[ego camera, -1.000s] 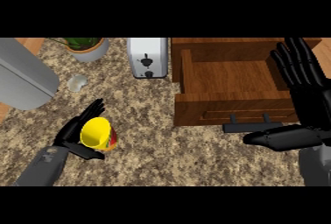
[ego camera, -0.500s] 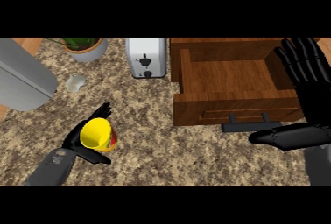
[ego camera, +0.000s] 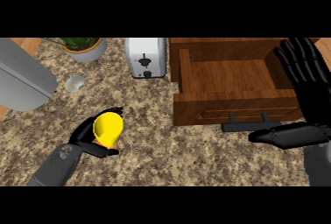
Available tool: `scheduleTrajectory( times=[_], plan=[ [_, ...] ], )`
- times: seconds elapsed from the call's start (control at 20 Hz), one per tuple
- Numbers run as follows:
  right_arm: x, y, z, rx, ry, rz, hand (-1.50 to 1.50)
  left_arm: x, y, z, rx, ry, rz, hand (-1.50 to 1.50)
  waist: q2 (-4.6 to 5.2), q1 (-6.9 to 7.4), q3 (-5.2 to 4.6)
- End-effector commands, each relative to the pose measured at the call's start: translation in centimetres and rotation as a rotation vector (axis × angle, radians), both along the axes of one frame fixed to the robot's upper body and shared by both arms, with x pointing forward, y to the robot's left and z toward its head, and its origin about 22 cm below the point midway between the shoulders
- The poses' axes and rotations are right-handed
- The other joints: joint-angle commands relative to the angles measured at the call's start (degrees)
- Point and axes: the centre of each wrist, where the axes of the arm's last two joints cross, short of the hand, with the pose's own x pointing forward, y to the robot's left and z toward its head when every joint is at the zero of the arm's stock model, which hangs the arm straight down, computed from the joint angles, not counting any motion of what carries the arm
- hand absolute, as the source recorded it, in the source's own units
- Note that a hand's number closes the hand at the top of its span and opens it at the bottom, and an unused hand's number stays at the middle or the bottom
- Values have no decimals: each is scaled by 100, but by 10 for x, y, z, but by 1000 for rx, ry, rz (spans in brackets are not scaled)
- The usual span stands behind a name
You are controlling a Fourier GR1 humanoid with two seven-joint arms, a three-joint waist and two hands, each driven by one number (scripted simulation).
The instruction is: Pick up the cup, place it into the drawer and close the drawer
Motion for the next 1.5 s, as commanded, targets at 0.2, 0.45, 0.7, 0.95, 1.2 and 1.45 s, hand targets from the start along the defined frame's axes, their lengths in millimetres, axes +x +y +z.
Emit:
scheduleTrajectory(
  times=[0.2,0.45,0.7,0.95,1.2,1.45],
  plan=[
    [2,-6,-4,-19,17,-13,-150,5,-27,1,-160,-286,14,150,-16,60,-5],
    [-2,-3,-8,10,11,-12,-150,18,-24,13,-245,-350,63,150,-28,50,1],
    [0,-11,7,13,-10,-42,-150,-7,-10,-6,-150,-416,623,150,-56,211,-1],
    [-9,-3,-12,-10,11,-37,-150,13,-19,10,-278,-504,624,150,-75,169,16],
    [-10,4,-12,4,7,-48,-150,58,-64,57,-273,-514,456,150,-119,255,28],
    [-2,-20,-6,-9,22,-72,-150,95,-105,127,-268,-558,380,150,-143,304,33]
  ],
)
